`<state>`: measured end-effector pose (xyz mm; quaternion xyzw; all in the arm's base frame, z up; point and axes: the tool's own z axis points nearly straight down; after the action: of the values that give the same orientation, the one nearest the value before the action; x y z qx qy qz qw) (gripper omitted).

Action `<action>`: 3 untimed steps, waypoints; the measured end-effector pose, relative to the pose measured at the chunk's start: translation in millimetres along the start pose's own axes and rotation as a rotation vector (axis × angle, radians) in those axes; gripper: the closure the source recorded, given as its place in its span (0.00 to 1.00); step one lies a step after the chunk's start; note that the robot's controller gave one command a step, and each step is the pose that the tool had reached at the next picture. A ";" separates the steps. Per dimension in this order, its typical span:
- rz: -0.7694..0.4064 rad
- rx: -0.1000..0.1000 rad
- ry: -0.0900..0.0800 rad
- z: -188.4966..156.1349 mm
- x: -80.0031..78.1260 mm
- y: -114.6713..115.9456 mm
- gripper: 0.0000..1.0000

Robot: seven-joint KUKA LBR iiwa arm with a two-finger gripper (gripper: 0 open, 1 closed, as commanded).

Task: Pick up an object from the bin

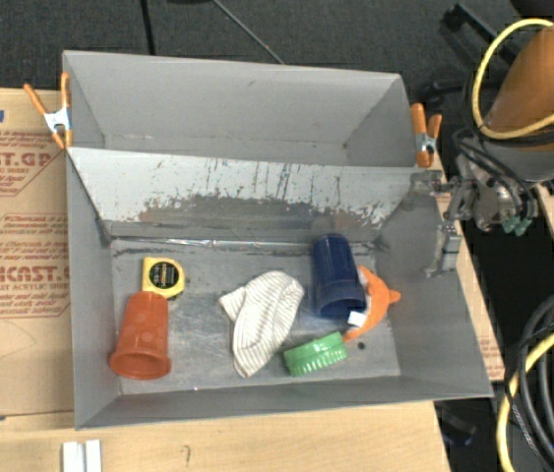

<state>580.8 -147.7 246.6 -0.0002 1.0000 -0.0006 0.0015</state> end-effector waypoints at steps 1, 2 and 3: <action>0.063 0.000 -0.005 48.6 1.4 12.5 0.00; 0.103 -0.002 0.001 95.1 32.8 20.3 0.00; 0.103 0.001 -0.007 133.0 32.1 28.8 0.00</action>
Offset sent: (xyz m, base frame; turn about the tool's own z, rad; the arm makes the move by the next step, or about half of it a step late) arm -0.0346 0.0195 -0.0961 0.1065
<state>549.1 -119.1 113.5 0.0514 0.9987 -0.0010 0.0051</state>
